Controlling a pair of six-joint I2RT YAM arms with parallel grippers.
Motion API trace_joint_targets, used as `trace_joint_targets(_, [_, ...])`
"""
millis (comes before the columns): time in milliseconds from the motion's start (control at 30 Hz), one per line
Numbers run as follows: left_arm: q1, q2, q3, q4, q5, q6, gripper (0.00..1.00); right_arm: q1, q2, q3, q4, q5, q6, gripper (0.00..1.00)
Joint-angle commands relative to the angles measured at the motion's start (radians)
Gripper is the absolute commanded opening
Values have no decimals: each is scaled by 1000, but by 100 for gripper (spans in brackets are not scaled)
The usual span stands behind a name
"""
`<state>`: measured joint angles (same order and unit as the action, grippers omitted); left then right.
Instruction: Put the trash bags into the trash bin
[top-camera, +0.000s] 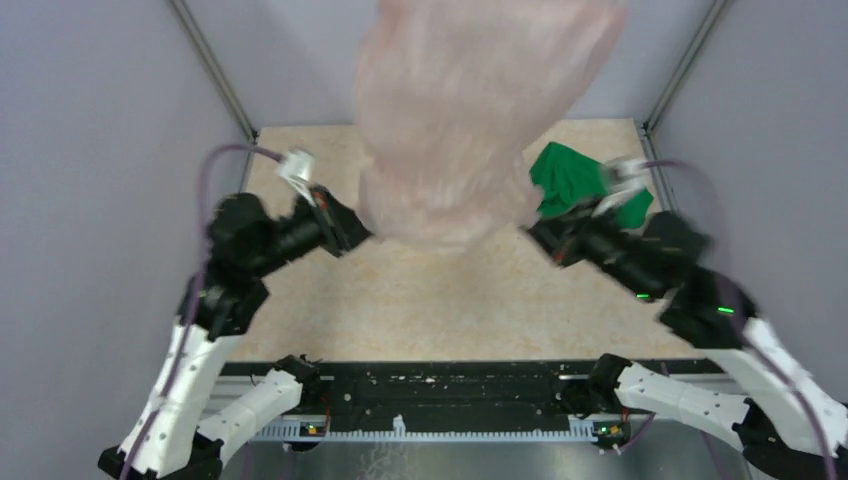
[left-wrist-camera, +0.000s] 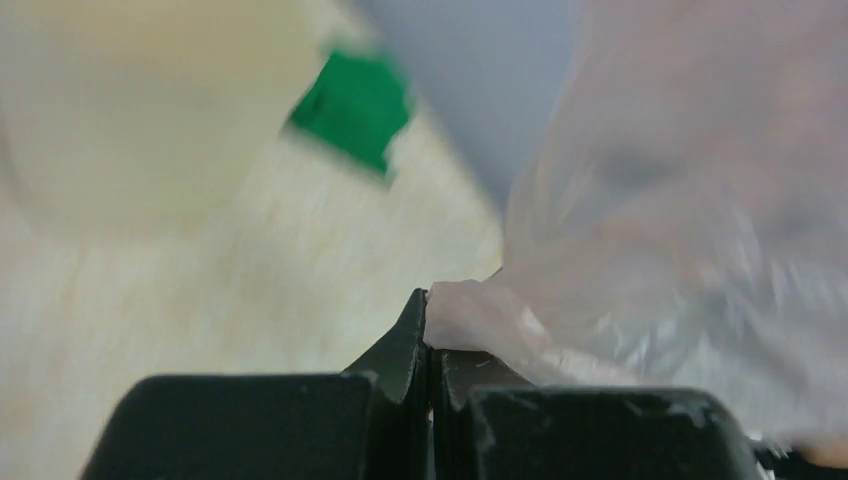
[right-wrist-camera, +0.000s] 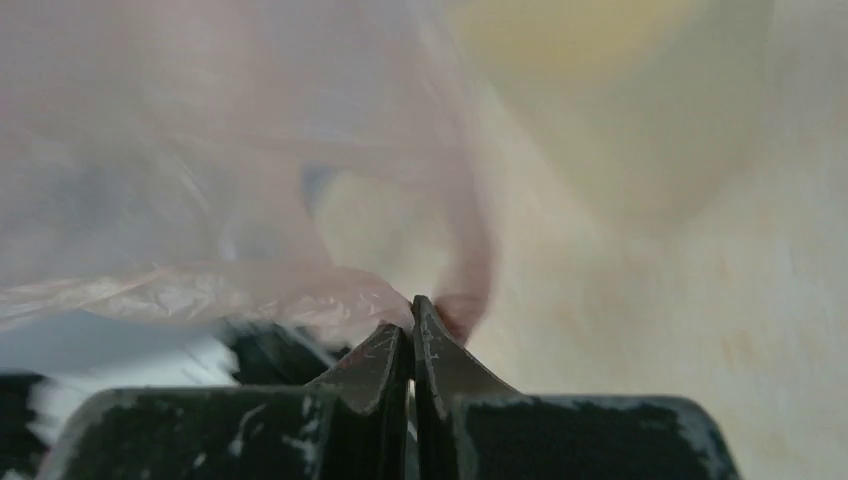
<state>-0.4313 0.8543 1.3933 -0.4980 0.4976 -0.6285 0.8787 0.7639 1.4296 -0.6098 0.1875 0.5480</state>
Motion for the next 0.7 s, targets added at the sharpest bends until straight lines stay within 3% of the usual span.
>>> trace_joint_targets(0, [-71,-59,-455,-282,-133,35,0,32,-21,-534,-155,-105,193,0])
trace_joint_targets(100, [-89,-137,-430,-393,-166,47,0,52,-80,-440,-238,-58,203,0])
trace_joint_targets(267, [-90,-65,-101,-476,-152,56,0,51,68,15,-384,-21,99,0])
trace_joint_targets(367, [-90,-9,26,-468,-139,48,0,51,135,162,-422,0,61,0])
trace_joint_targets(500, [-90,28,6,-443,-150,51,0,51,159,86,-435,10,71,0])
trace_joint_targets(667, [-90,49,-195,-272,-144,24,0,51,172,-101,-359,110,103,0])
